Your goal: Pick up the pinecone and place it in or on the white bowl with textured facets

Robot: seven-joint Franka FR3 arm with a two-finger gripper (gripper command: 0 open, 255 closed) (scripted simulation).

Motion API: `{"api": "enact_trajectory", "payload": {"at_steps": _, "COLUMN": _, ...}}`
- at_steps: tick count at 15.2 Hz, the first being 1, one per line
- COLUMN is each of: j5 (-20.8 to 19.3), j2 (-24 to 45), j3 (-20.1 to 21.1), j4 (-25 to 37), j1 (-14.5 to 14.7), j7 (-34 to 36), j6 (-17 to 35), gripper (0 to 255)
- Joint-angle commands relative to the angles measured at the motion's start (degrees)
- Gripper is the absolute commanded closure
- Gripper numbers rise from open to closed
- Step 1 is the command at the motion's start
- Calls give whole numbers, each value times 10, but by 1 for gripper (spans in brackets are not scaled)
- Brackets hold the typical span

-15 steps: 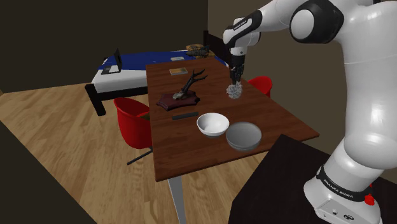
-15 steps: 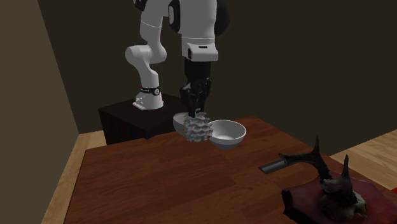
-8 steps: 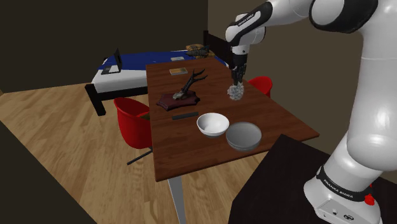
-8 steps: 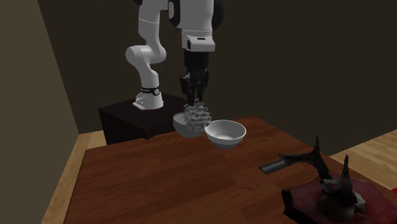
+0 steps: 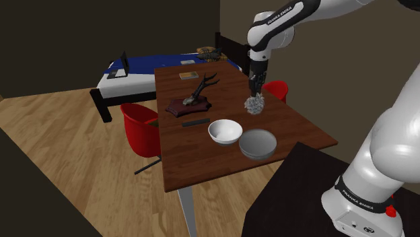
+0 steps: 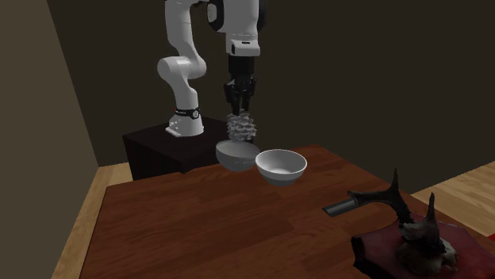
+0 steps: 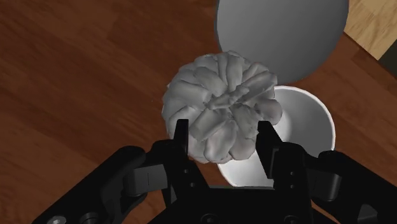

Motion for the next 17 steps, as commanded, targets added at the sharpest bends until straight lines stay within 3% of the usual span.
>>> {"api": "enact_trajectory", "payload": {"at_steps": 1, "j5": -15, "j2": -45, "j3": 7, "j4": -42, "j1": 8, "j7": 24, "j6": 0, "gripper": 255}}
{"api": "enact_trajectory", "payload": {"at_steps": 8, "j5": -43, "j2": -193, "j3": 54, "j4": -172, "j1": 26, "j7": 110, "j6": -14, "gripper": 255}}
{"api": "enact_trajectory", "payload": {"at_steps": 17, "j5": -37, "j2": -156, "j3": 48, "j4": -212, "j1": 27, "j7": 103, "j6": 63, "gripper": 255}}
